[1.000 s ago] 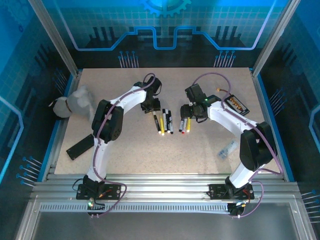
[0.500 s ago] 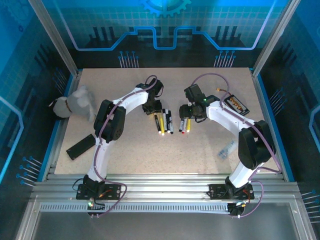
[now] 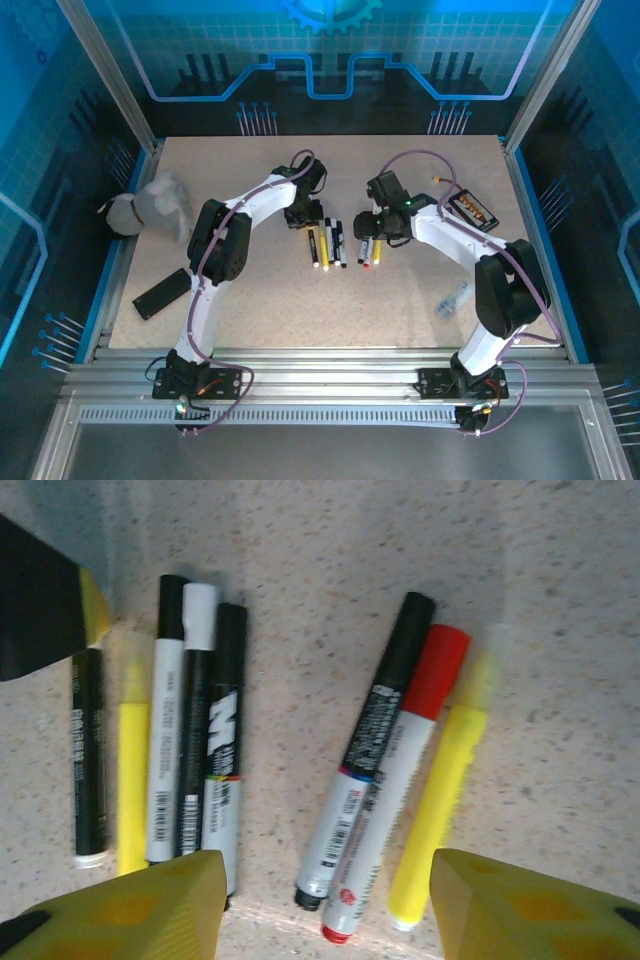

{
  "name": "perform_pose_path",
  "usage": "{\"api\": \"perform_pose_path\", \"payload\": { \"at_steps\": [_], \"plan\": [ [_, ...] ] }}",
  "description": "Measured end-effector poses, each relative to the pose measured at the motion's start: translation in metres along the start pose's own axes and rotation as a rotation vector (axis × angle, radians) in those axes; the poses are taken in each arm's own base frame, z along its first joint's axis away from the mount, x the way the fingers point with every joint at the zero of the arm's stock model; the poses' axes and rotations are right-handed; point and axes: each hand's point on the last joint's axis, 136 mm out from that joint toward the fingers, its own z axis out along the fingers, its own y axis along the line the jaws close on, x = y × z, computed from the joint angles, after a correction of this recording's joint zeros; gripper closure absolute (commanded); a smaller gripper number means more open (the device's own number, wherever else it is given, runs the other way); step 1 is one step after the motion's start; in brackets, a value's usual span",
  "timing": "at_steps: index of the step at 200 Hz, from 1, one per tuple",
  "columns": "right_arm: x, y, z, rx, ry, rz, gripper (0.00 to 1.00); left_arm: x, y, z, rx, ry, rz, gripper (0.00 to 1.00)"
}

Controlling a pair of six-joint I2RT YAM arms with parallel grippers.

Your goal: Open the pen caps

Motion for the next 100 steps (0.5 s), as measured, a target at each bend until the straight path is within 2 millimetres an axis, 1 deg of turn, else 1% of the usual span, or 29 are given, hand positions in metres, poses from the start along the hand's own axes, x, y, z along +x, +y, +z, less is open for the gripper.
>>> {"api": "perform_pose_path", "payload": {
  "at_steps": [18, 39, 65, 78, 100],
  "plan": [
    [0.004, 0.014, 0.003, -0.060, 0.007, 0.002, 0.44, -0.001, 0.001, 0.000, 0.004, 0.003, -0.004, 0.96],
    [0.008, 0.039, 0.009, -0.178, 0.012, 0.023, 0.45, -0.002, 0.003, -0.002, 0.007, 0.007, -0.008, 0.99],
    [0.016, 0.070, 0.024, -0.300, 0.043, 0.048, 0.45, -0.006, 0.008, -0.006, 0.008, 0.006, -0.022, 1.00],
    [0.022, 0.082, 0.032, -0.334, 0.065, 0.046, 0.45, -0.009, 0.009, -0.012, 0.017, 0.000, -0.028, 1.00],
    [0.032, 0.099, 0.044, -0.370, 0.105, 0.041, 0.45, -0.013, 0.004, -0.030, 0.050, -0.019, -0.029, 1.00]
  ]
}}
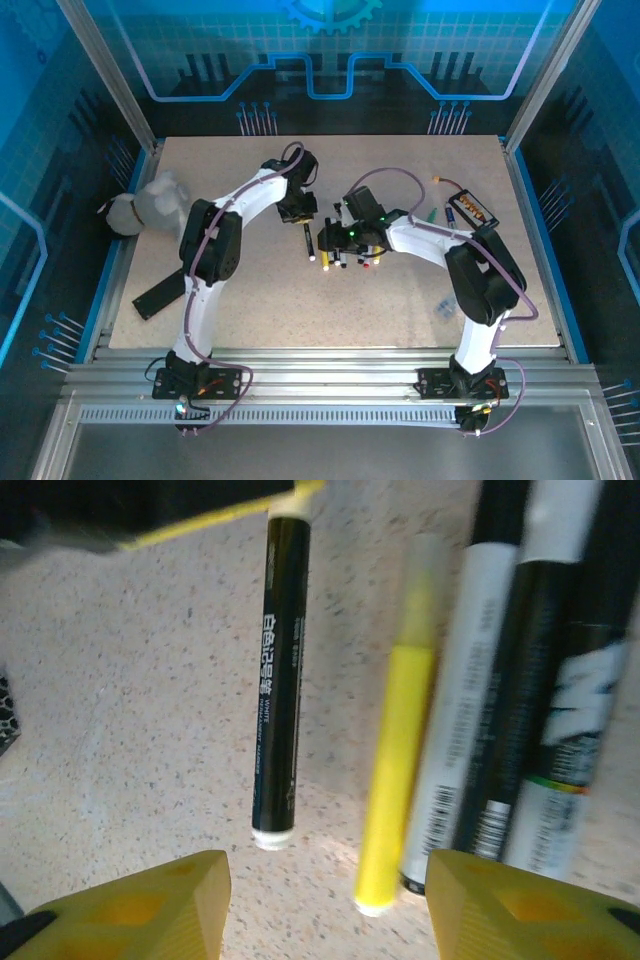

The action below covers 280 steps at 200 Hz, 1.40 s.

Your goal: Open the pen caps

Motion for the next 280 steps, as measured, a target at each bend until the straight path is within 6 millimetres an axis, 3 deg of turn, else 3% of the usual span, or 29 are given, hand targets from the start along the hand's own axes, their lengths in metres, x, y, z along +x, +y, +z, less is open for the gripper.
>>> {"api": "perform_pose_path", "payload": {
  "at_steps": [32, 55, 124, 150, 169, 235, 252, 266, 280],
  "plan": [
    [-0.005, 0.013, 0.011, -0.049, 0.006, 0.002, 0.45, -0.003, -0.012, -0.027, 0.062, -0.028, 0.006, 1.00],
    [-0.013, 0.021, 0.012, -0.083, -0.010, 0.006, 0.45, -0.002, -0.017, -0.036, 0.089, -0.031, 0.008, 1.00],
    [-0.020, 0.032, 0.020, -0.135, -0.009, 0.019, 0.48, 0.004, -0.020, -0.034, 0.121, -0.004, 0.007, 1.00],
    [-0.020, 0.033, 0.022, -0.140, -0.007, 0.023, 0.62, 0.005, -0.022, -0.034, 0.127, -0.001, 0.007, 1.00],
    [-0.020, 0.034, 0.023, -0.141, -0.006, 0.033, 0.67, 0.005, -0.022, -0.035, 0.128, -0.001, 0.007, 1.00],
    [-0.019, 0.034, 0.027, -0.149, 0.005, 0.040, 0.69, 0.005, -0.023, -0.037, 0.133, -0.002, 0.007, 1.00],
    [-0.018, 0.034, 0.028, -0.154, 0.010, 0.041, 0.82, 0.004, -0.024, -0.038, 0.138, -0.003, 0.008, 1.00],
    [-0.017, 0.030, 0.031, -0.140, 0.014, 0.062, 1.00, 0.004, -0.024, -0.039, 0.137, -0.003, 0.007, 1.00],
    [-0.016, 0.030, 0.032, -0.140, 0.016, 0.065, 1.00, 0.004, -0.024, -0.040, 0.137, -0.003, 0.008, 0.98]
  ]
}}
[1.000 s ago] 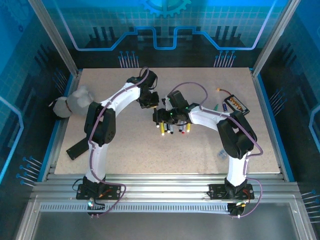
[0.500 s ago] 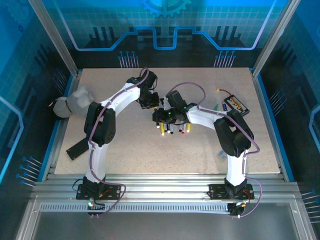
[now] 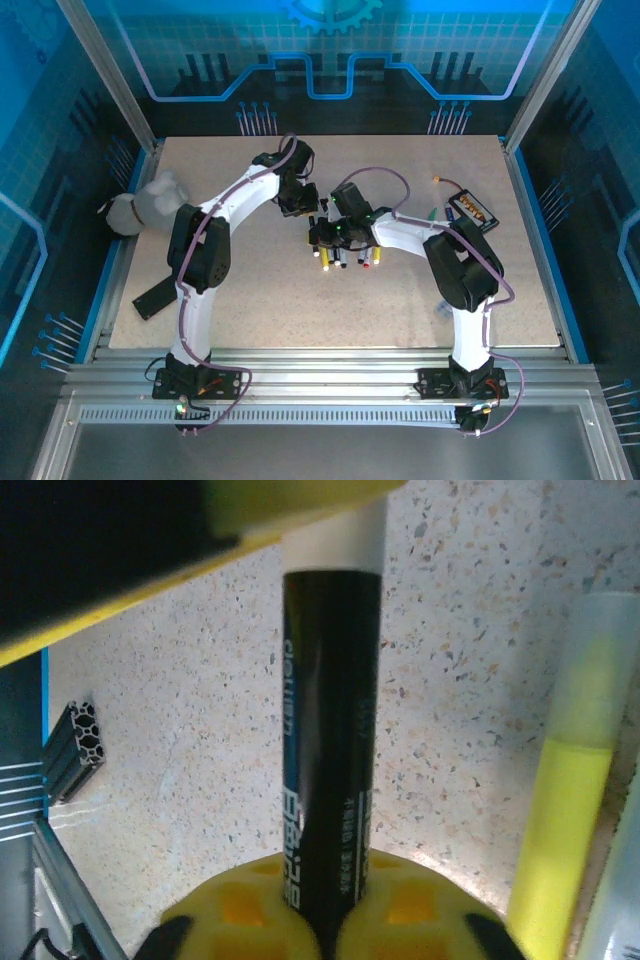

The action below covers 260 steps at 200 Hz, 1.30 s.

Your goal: Open the pen caps

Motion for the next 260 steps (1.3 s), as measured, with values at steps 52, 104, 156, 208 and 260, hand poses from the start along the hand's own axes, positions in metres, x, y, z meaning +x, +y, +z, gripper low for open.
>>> {"api": "perform_pose_path", "payload": {
  "at_steps": [52, 104, 156, 208, 260],
  "plan": [
    [0.002, 0.004, -0.002, -0.026, -0.005, -0.021, 1.00, -0.001, 0.000, -0.006, 0.000, -0.014, 0.002, 0.72],
    [0.002, 0.008, -0.004, -0.048, -0.014, -0.036, 1.00, -0.001, -0.001, -0.010, 0.008, -0.024, 0.004, 0.72],
    [0.003, 0.012, -0.007, -0.062, -0.015, -0.041, 1.00, 0.000, -0.001, -0.009, 0.008, -0.024, 0.004, 0.75],
    [0.002, 0.013, -0.008, -0.062, -0.017, -0.041, 1.00, -0.001, -0.001, -0.008, 0.010, -0.026, -0.005, 1.00],
    [0.040, 0.012, -0.018, -0.052, 0.024, -0.049, 1.00, -0.018, 0.003, -0.003, 0.002, -0.019, -0.042, 1.00]
  ]
}}
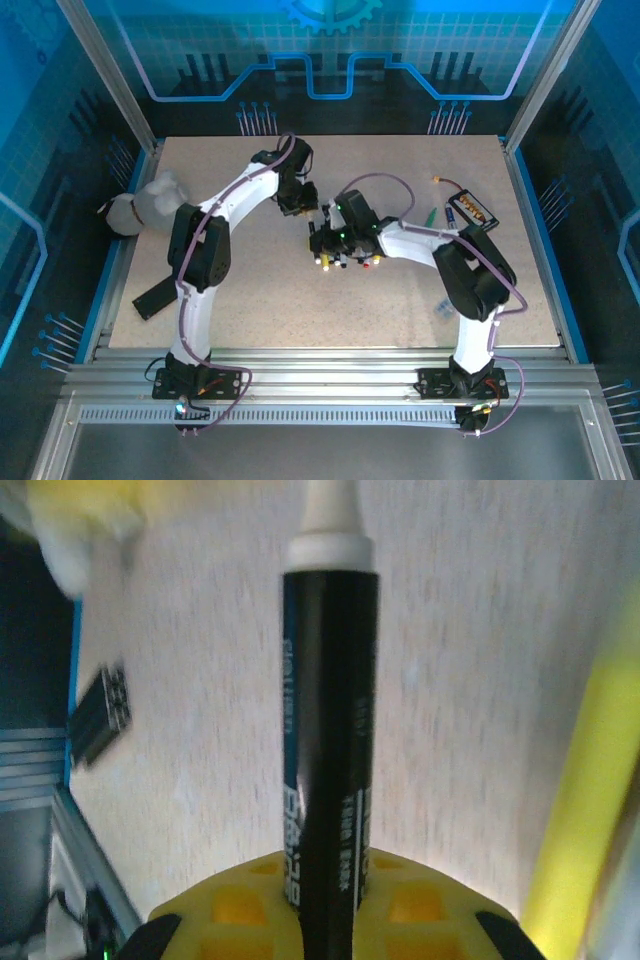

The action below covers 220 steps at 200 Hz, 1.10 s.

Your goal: Open the pen caps

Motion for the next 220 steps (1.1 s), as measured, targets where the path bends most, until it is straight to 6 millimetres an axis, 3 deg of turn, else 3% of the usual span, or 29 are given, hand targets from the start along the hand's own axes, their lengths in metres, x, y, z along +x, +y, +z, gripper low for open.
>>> {"api": "perform_pose_path", "payload": {
  "at_steps": [27, 36, 46, 71, 107, 126, 164, 220],
  "plan": [
    [0.108, 0.034, -0.024, -0.047, 0.180, -0.070, 1.00, -0.078, 0.014, -0.013, 0.012, -0.153, -0.063, 1.00],
    [0.129, 0.041, -0.033, -0.060, 0.211, -0.085, 1.00, -0.097, 0.024, -0.021, 0.008, -0.194, -0.087, 1.00],
    [0.134, 0.040, -0.042, -0.051, 0.210, -0.082, 1.00, -0.110, 0.033, -0.031, 0.000, -0.225, -0.105, 1.00],
    [0.098, 0.012, -0.064, 0.073, 0.096, -0.042, 1.00, -0.111, 0.043, -0.034, -0.046, -0.238, -0.094, 1.00],
    [0.013, -0.045, -0.105, 0.344, -0.111, -0.006, 1.00, -0.067, 0.077, -0.006, -0.195, -0.135, -0.065, 1.00],
    [-0.018, -0.082, -0.125, 0.442, -0.173, 0.037, 1.00, -0.053, 0.100, 0.005, -0.265, -0.093, -0.061, 1.00],
    [-0.041, -0.151, -0.141, 0.616, -0.153, 0.114, 1.00, -0.037, 0.134, 0.018, -0.338, -0.044, -0.077, 1.00],
    [-0.056, -0.199, -0.152, 0.728, -0.134, 0.172, 1.00, -0.039, 0.140, 0.020, -0.352, -0.054, -0.069, 1.00]
  ]
}}
